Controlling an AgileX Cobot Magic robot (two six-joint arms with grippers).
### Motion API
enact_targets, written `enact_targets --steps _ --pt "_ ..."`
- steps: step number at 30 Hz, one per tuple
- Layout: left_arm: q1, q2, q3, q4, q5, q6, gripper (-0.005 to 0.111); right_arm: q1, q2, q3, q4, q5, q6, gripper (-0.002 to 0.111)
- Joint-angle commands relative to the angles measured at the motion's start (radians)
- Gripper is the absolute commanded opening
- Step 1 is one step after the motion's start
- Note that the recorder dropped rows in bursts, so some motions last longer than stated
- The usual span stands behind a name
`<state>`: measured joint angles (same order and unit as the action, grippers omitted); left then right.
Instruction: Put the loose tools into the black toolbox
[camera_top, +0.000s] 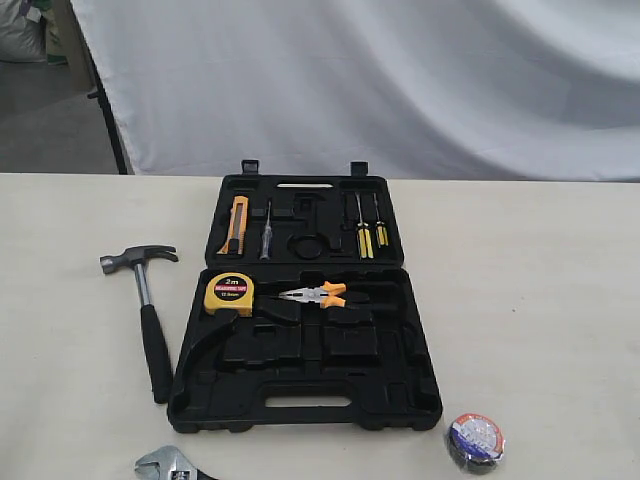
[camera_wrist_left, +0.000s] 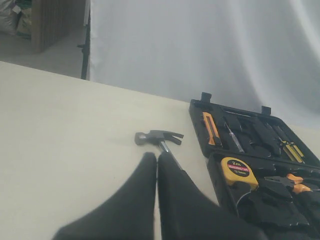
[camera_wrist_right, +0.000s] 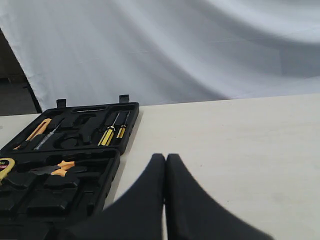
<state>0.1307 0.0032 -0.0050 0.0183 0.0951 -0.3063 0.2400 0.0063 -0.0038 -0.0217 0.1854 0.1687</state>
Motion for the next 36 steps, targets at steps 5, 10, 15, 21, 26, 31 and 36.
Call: enact_targets --steps 5,10,15,21,26,31,36 --pt "0.025 -0.003 -0.003 0.004 -0.007 -0.005 0.001 -0.006 -0.006 0.004 -0.009 -0.102 -0.001 0.0" --pt "0.025 -0.003 -0.003 0.004 -0.007 -0.005 0.001 -0.006 -0.006 0.004 0.054 -0.297 0.078 0.0" --pt "0.025 -0.003 -0.003 0.004 -0.007 -0.005 0.001 -0.006 -0.006 0.004 0.063 -0.314 0.14 0.0" --pt "0.025 -0.003 -0.003 0.004 -0.007 -0.005 0.001 0.008 0.032 0.004 0.066 -0.25 0.15 0.0" --pt "0.025 -0.003 -0.003 0.004 -0.007 -0.005 0.001 0.079 0.186 0.004 0.066 -0.229 0.15 0.0" --pt "0.025 -0.003 -0.003 0.004 -0.007 -0.005 0.001 0.173 0.412 -0.023 0.066 -0.239 0.123 0.0" --pt "0.025 -0.003 -0.003 0.004 -0.007 -0.005 0.001 0.237 0.628 -0.071 0.066 -0.242 0.093 0.002"
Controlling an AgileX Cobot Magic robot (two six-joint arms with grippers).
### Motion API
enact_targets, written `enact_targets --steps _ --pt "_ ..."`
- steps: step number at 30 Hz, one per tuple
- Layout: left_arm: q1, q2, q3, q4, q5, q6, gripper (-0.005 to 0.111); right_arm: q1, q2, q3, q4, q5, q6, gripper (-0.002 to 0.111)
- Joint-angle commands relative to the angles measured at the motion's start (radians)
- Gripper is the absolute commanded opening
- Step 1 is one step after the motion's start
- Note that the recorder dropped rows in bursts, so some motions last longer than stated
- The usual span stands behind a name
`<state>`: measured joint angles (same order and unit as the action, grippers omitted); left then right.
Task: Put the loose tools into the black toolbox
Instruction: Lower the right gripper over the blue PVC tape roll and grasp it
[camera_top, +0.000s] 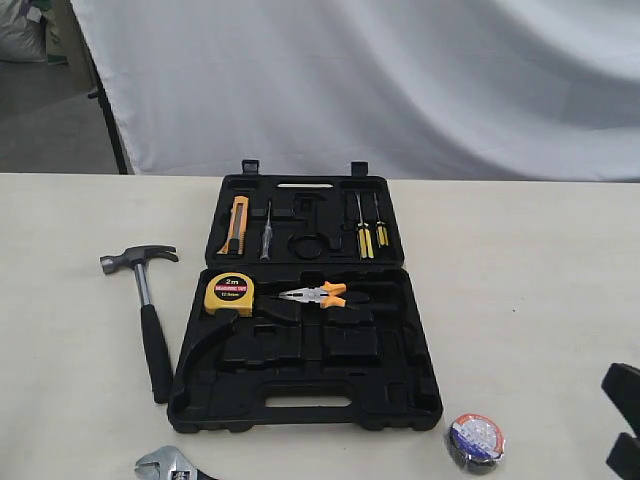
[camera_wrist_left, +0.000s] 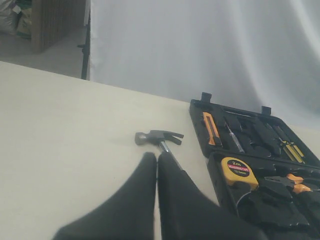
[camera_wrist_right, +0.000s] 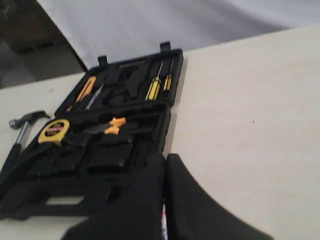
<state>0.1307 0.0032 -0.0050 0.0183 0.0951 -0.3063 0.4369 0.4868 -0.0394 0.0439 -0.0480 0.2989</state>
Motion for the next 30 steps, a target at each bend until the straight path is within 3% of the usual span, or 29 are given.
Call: enact_targets --steps 1,3,8,11,20,30 --pt "0.025 -0.003 -0.003 0.004 -0.007 -0.005 0.001 0.047 0.194 -0.043 0.0 -0.008 -0.038 0.006" --pt "0.025 -0.003 -0.003 0.004 -0.007 -0.005 0.001 0.056 0.293 -0.053 0.0 -0.019 -0.041 0.017" --pt "0.025 -0.003 -0.003 0.004 -0.007 -0.005 0.001 0.056 0.521 -0.108 -0.002 -0.047 -0.068 0.057" --pt "0.025 -0.003 -0.003 0.004 -0.007 -0.005 0.001 0.056 0.635 -0.145 -0.057 -0.045 -0.068 0.069" --pt "0.025 -0.003 -0.003 0.004 -0.007 -0.005 0.001 0.194 0.899 -0.254 -0.161 -0.052 -0.108 0.072" --pt "0.025 -0.003 -0.003 0.004 -0.007 -0.005 0.001 0.181 1.116 -0.363 -0.163 -0.047 -0.17 0.072"
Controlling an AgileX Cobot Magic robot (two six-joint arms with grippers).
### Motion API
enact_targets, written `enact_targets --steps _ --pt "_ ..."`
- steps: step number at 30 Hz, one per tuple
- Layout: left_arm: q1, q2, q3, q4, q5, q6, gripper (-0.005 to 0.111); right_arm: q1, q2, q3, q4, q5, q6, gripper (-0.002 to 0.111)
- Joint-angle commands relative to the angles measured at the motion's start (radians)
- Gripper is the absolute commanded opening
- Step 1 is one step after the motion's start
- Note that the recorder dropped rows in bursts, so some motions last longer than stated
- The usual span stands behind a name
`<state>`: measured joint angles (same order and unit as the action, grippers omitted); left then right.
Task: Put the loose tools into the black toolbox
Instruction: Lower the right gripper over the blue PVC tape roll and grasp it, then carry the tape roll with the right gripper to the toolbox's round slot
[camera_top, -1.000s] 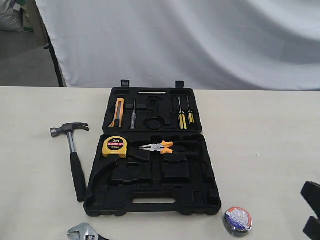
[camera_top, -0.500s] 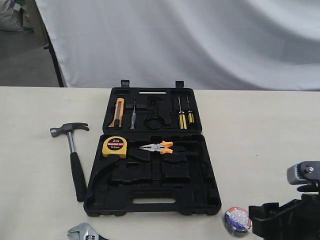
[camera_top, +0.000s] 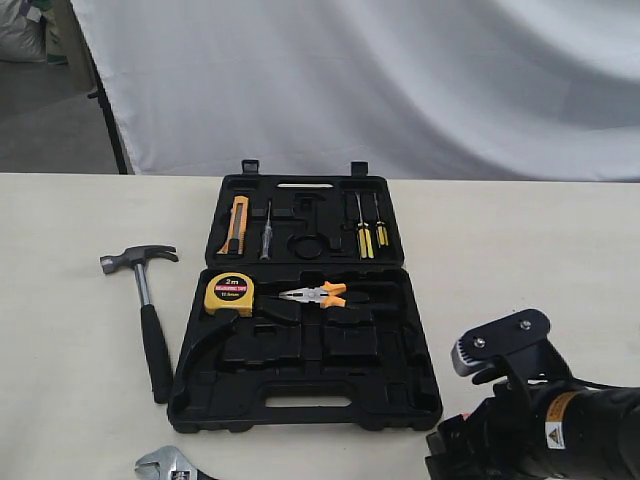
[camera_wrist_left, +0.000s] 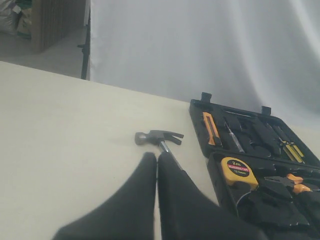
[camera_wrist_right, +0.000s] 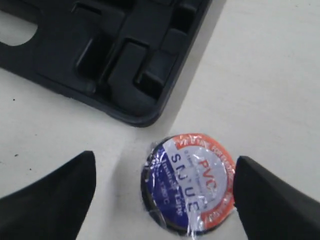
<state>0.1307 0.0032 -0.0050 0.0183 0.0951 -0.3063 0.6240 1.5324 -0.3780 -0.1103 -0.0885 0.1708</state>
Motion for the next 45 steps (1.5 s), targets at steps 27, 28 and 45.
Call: enact_targets --steps 27,28,45 --pt "0.025 -0.003 -0.003 0.004 -0.007 -0.005 0.001 -0.004 -0.257 -0.029 0.059 0.101 -0.025 0.0" --pt "0.025 -0.003 -0.003 0.004 -0.007 -0.005 0.001 -0.004 -0.286 -0.029 0.077 0.065 -0.025 0.0" --pt "0.025 -0.003 -0.003 0.004 -0.007 -0.005 0.001 -0.004 0.16 -0.404 0.136 -0.111 0.05 0.0"
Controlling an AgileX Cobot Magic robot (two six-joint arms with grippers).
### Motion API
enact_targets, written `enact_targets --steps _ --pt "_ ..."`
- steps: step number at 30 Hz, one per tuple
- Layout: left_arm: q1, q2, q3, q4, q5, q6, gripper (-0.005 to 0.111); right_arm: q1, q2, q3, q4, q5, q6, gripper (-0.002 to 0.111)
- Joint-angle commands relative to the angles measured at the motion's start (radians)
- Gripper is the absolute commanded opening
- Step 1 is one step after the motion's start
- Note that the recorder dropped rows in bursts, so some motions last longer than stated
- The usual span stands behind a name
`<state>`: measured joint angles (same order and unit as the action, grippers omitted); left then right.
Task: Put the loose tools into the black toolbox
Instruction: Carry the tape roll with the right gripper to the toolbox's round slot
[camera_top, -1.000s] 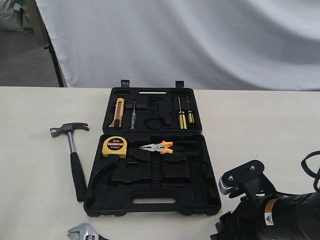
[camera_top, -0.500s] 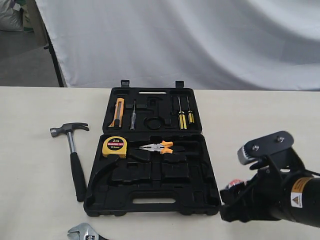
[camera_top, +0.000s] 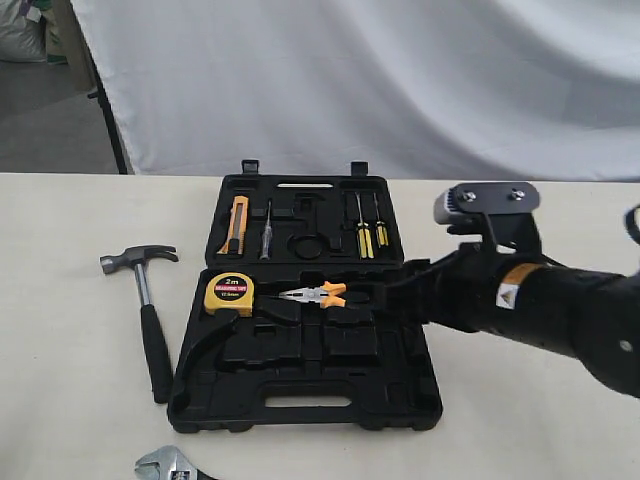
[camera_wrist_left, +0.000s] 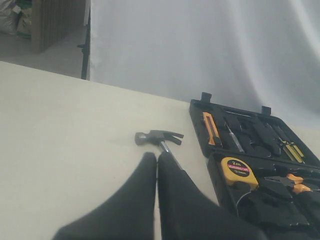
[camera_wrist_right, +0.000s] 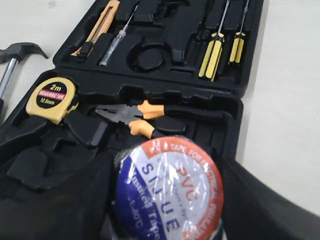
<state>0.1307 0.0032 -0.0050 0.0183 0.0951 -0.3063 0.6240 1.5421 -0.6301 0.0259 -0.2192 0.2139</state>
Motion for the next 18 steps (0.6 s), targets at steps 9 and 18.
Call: enact_targets --steps 9,18 --pt "0.025 -0.003 -0.003 0.004 -0.007 -0.005 0.001 0.02 0.542 -0.703 0.0 0.311 0.0 0.0" --pt "0.025 -0.003 -0.003 0.004 -0.007 -0.005 0.001 0.034 0.733 -0.96 0.0 0.353 -0.043 0.0"
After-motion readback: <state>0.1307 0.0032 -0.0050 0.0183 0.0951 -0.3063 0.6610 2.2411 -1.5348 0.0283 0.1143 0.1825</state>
